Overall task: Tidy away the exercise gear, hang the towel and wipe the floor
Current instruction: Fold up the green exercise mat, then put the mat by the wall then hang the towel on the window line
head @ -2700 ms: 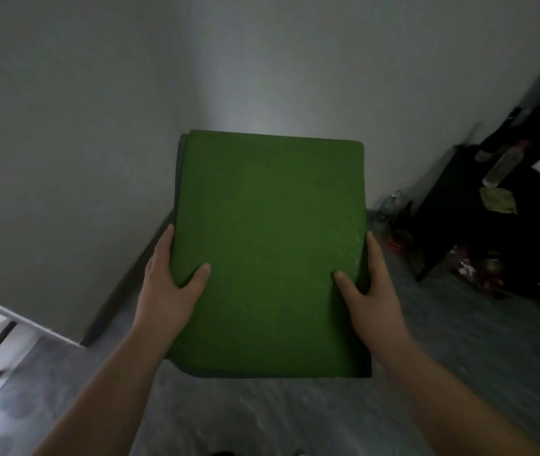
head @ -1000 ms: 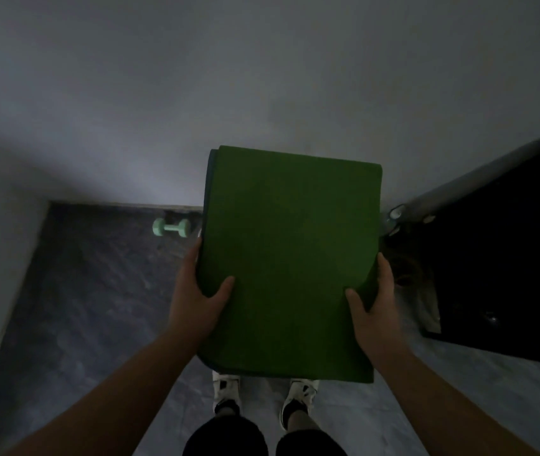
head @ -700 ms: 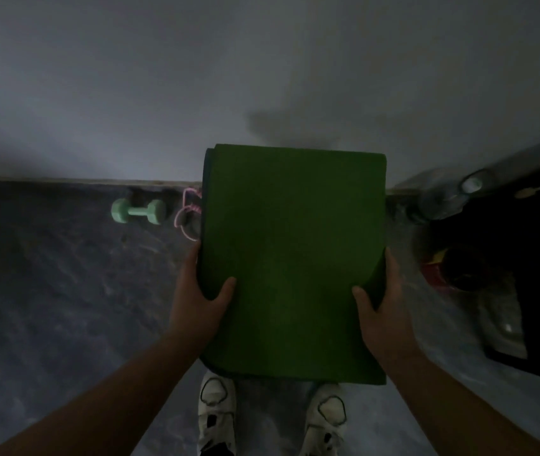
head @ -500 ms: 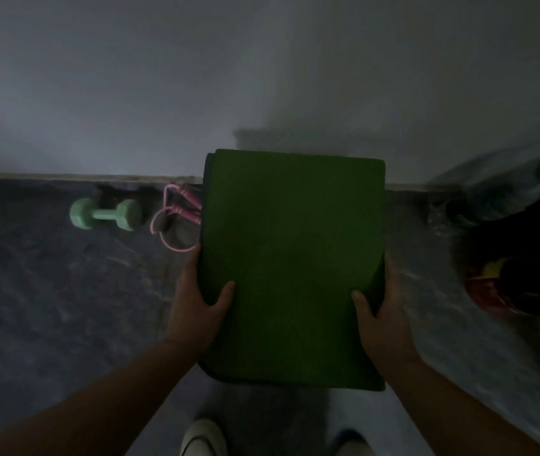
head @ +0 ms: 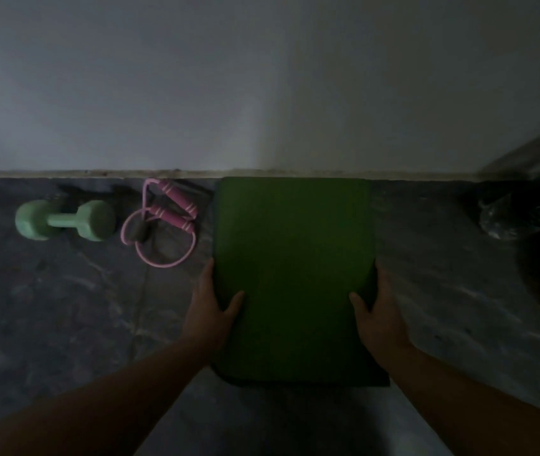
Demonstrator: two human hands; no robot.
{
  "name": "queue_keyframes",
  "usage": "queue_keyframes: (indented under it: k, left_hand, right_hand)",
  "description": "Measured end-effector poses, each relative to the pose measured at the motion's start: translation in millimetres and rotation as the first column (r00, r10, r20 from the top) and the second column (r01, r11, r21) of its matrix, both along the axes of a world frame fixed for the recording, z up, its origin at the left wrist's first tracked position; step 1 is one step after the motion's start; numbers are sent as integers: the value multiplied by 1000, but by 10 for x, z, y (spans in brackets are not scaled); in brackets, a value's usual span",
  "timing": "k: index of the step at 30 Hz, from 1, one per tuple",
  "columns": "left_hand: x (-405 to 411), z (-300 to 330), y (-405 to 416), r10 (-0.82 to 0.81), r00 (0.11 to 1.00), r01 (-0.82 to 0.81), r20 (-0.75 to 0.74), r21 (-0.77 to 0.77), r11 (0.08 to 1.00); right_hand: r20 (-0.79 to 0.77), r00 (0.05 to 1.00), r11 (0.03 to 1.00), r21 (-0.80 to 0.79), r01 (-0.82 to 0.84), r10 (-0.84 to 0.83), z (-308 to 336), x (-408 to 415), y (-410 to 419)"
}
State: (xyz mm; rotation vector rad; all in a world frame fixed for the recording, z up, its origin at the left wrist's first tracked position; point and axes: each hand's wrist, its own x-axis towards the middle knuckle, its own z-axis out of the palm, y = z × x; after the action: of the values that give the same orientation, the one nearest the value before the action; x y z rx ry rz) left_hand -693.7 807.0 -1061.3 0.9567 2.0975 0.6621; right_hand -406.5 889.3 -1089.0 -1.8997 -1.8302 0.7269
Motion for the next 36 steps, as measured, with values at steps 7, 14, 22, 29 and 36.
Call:
queue_keyframes:
  k: [7,14,22,29,36]
  left_hand:
    - [31,20,208,-69,996,57,-56,-186,981]
    - [45,32,221,-128,986,97,-108,-255,962]
    - [72,1449,223,-203,974,183,-104,-172,968]
    - [186,4037,-82,-286,943,270,-169,-111,956]
    - [-63,6885,-661,-319,823,293,-471,-129,947]
  right_hand:
    - [166,986,993,-112,37,-18,3,-108,74]
    - [297,955,985,-168,40,12,-119,-103,94]
    - [102,993,940,-341,-17,56,1277,-80,130]
    - [-23,987,951,-266,-157,157,4105,-229,-302]
    - [142,932,937,-159,-310,333,7210,-388,-649]
